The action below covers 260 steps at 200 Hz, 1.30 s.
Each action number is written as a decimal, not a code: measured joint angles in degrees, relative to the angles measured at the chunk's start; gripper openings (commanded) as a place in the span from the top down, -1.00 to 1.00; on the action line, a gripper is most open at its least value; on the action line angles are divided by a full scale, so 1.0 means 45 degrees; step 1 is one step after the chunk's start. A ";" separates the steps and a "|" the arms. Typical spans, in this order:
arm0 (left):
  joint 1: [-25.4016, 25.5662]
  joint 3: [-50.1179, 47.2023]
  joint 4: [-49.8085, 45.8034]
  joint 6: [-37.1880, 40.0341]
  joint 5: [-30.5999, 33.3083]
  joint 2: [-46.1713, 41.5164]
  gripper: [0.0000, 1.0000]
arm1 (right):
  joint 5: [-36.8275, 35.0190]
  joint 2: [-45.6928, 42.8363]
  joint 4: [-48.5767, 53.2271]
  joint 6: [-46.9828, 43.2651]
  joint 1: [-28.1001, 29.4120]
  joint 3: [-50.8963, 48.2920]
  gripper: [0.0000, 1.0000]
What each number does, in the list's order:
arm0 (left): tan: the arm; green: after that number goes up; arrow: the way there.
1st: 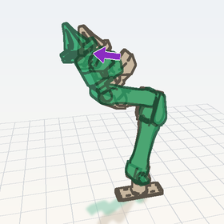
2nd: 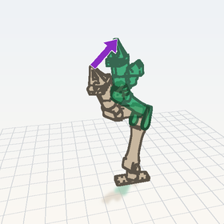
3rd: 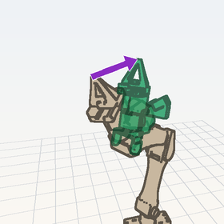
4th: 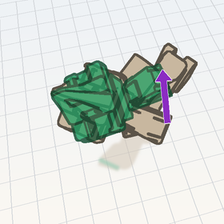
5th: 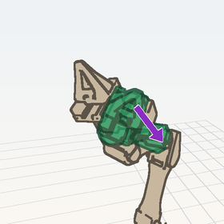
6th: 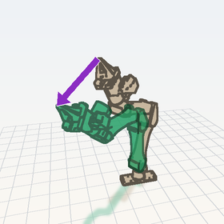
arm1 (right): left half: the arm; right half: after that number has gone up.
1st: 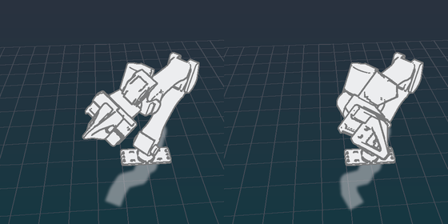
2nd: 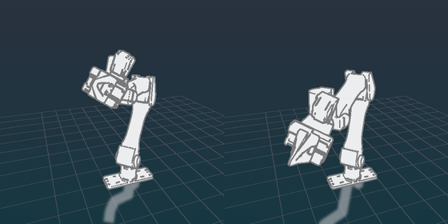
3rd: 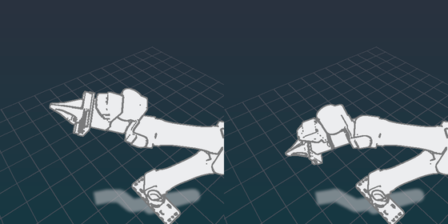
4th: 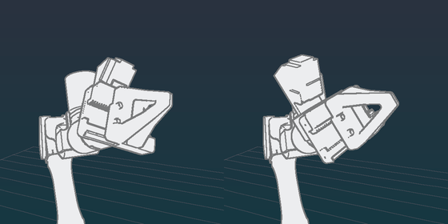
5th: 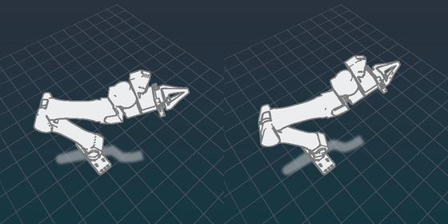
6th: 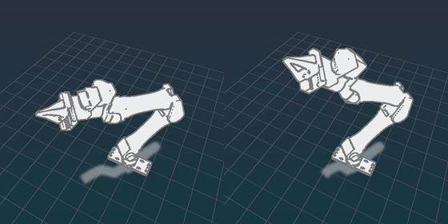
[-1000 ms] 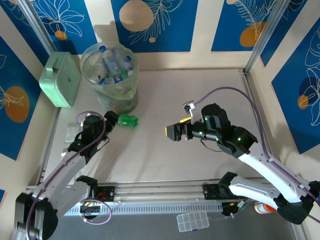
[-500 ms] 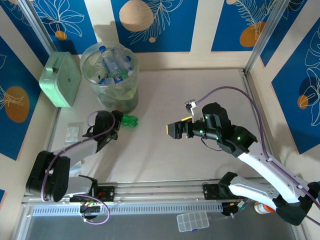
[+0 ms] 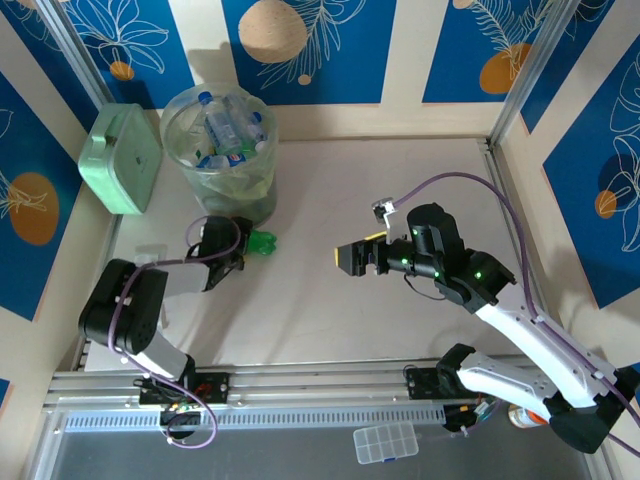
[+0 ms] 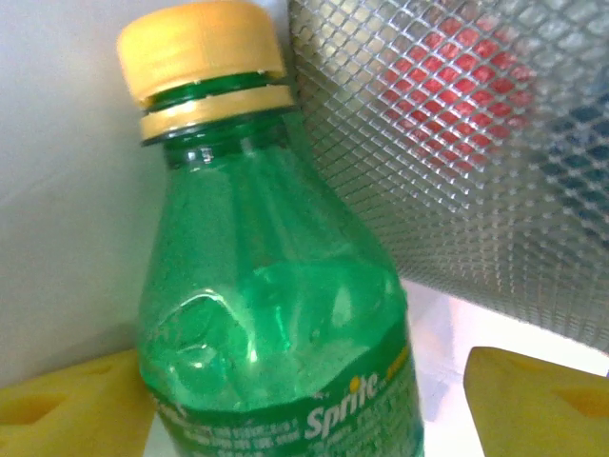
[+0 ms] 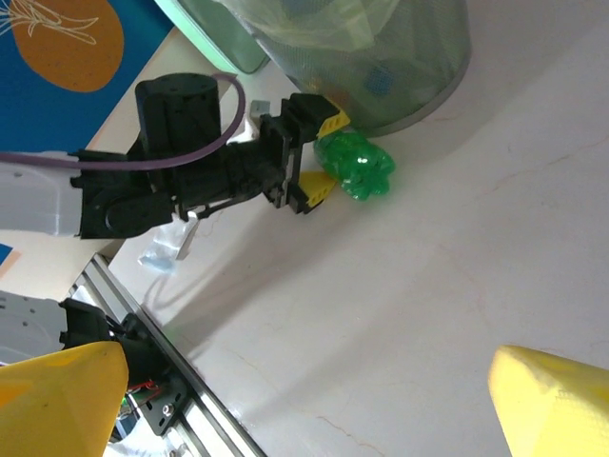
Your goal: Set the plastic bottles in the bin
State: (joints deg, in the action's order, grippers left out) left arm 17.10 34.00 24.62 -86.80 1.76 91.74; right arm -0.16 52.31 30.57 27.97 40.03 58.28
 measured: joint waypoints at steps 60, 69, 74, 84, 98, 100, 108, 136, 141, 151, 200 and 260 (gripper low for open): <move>0.0000 0.0112 0.0253 0.0019 0.0243 0.0369 -0.28 | 0.0092 -0.0005 -0.0010 -0.0005 0.0000 -0.0010 -0.95; 0.0000 0.0112 0.0194 0.0078 0.0291 0.0330 -0.26 | 0.0092 -0.0010 -0.0015 0.0000 0.0000 -0.0034 -0.95; 0.0000 0.0112 0.0117 0.0102 0.0301 0.0272 -0.25 | 0.0092 -0.0010 -0.0015 0.0000 0.0000 -0.0049 -0.95; 0.0000 0.0097 -0.0175 0.0194 0.0316 0.0083 -0.23 | 0.0092 -0.0010 0.0000 0.0000 0.0000 -0.0073 -0.95; 0.0000 0.0063 -0.0661 0.0359 0.0335 -0.0369 -0.21 | 0.0092 -0.0019 0.0010 0.0000 0.0000 -0.0078 -0.95; 0.0000 0.0063 -0.0714 0.0359 0.0335 -0.0442 -0.21 | 0.0092 -0.0024 0.0010 0.0000 0.0000 -0.0078 -0.95; 0.0000 0.0049 -0.1020 0.0418 0.0335 -0.0792 -0.21 | 0.0087 -0.0058 0.0015 0.0000 0.0000 -0.0073 -0.95; 0.0000 -0.0049 -0.1841 0.0831 0.0325 -0.2424 -0.21 | 0.0087 -0.0277 0.0034 0.0005 0.0000 -0.0073 -0.95; 0.0000 -0.0073 -0.1991 0.0952 0.0301 -0.2812 -0.20 | 0.0087 -0.0340 0.0039 0.0010 0.0000 -0.0078 -0.95; 0.0000 -0.0121 -0.2254 0.1248 0.0233 -0.3492 -0.13 | 0.0087 -0.0447 0.0068 0.0039 0.0000 -0.0078 -0.95; 0.0627 0.0646 -0.4779 0.4133 -0.0087 -0.6970 0.03 | 0.0083 -0.0903 0.0078 0.0049 0.0000 -0.0194 -0.95; 0.1622 0.2395 -0.7155 0.7762 0.0831 -0.9680 0.07 | 0.0083 -0.0899 0.0078 0.0034 0.0005 -0.0194 -0.95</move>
State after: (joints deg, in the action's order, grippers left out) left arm 24.40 44.77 -7.57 -51.88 5.50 48.18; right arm 0.21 48.27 30.92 28.12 40.05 57.41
